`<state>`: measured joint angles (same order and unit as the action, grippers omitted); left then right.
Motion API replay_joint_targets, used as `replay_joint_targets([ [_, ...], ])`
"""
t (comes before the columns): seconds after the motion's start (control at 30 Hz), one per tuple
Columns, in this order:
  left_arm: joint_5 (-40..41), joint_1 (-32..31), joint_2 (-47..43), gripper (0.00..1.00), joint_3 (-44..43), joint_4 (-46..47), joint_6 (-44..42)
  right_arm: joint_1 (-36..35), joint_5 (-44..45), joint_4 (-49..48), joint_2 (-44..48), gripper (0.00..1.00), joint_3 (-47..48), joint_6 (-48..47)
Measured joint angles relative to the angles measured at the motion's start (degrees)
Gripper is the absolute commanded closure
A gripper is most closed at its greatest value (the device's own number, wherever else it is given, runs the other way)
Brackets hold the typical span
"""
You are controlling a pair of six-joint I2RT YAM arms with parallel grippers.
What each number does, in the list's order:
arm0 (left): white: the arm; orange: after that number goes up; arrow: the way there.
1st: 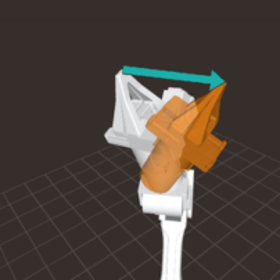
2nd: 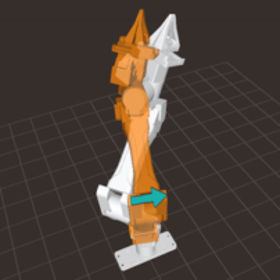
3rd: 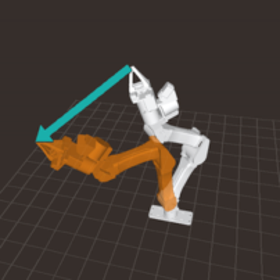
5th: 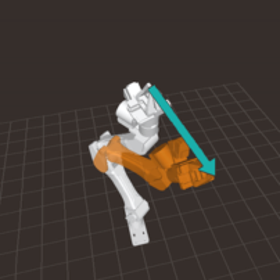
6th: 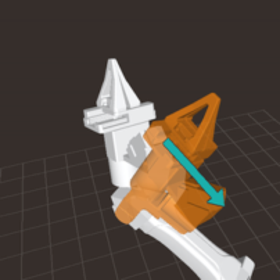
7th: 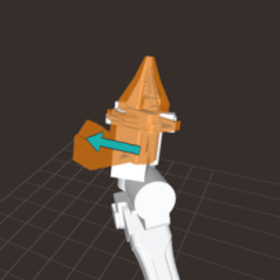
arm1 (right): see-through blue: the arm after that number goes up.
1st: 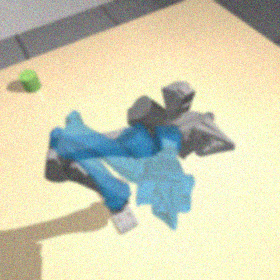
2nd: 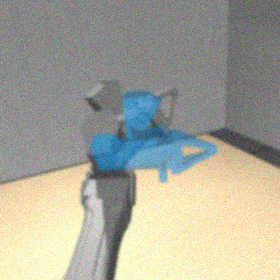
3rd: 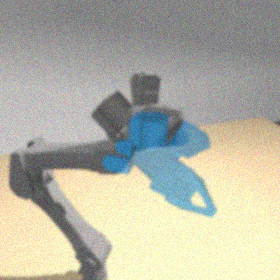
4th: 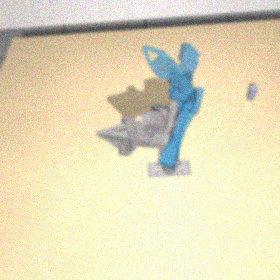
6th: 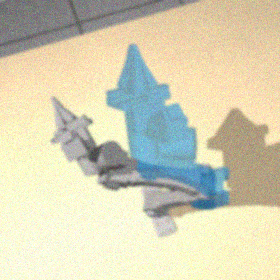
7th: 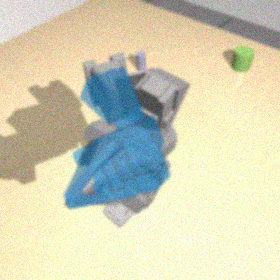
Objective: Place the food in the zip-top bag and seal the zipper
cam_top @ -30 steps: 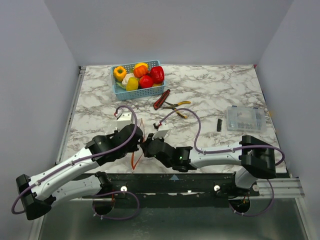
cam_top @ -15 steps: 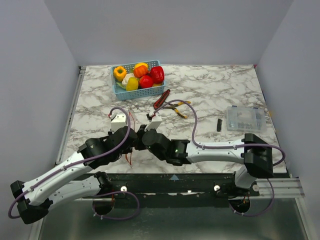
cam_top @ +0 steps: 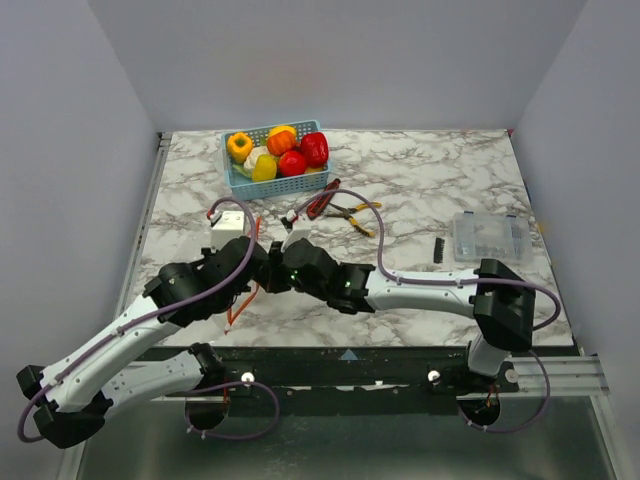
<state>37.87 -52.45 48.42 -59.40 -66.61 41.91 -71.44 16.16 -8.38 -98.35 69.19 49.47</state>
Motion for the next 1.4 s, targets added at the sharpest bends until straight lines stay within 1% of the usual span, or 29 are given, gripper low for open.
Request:
replay_joint_targets([
  [0.2,-1.0,7.5,-0.3,1.0,-0.4,-0.5,-3.0,5.4,-10.5,0.0,-2.7,0.99,0.7,-1.7],
  [0.3,-3.1,13.6,-0.9,1.0,-0.3,0.3,-4.5,7.8,-15.8,0.4,-5.8,0.99,3.9,-2.9],
  [0.4,-5.3,18.3,-0.8,1.0,-0.1,1.5,-5.6,9.5,-18.8,0.9,-8.6,0.99,7.3,-3.9],
  [0.47,-6.9,21.7,-0.2,1.0,0.5,3.2,-6.6,10.3,-20.4,1.7,-10.2,0.92,9.4,-4.6],
  [0.53,-9.1,25.6,0.9,1.0,1.0,4.9,-7.7,10.8,-21.5,2.6,-11.8,0.81,11.8,-5.3],
  [0.6,-11.0,28.7,2.3,1.0,1.3,6.3,-8.3,11.1,-22.0,4.0,-13.0,0.76,13.9,-6.2],
  [0.77,-12.2,32.7,5.4,1.0,1.7,8.8,-8.3,11.9,-22.1,7.2,-14.5,0.6,19.1,-8.8],
  [0.93,-12.6,34.5,6.8,1.0,2.2,11.4,-8.4,14.2,-22.5,8.6,-14.8,0.4,23.2,-10.5],
  [1.03,-13.3,35.1,8.0,1.0,3.4,13.1,-8.5,16.5,-22.0,9.5,-15.5,0.26,26.5,-11.8],
  [1.2,-14.2,35.2,8.8,1.0,4.2,15.3,-9.5,20.8,-18.6,10.2,-17.1,0.14,31.9,-14.5],
  [1.27,-14.6,35.2,8.8,1.0,4.2,16.5,-10.1,22.2,-15.9,10.4,-18.0,0.06,33.7,-16.2],
  [1.37,-15.2,35.2,8.8,1.0,4.3,18.5,-11.2,24.0,-9.7,10.6,-20.8,0.01,37.8,-20.4],
  [1.4,-15.4,35.2,8.8,1.0,4.5,19.0,-11.6,24.5,-7.5,10.7,-22.1,0.0,39.3,-22.1],
])
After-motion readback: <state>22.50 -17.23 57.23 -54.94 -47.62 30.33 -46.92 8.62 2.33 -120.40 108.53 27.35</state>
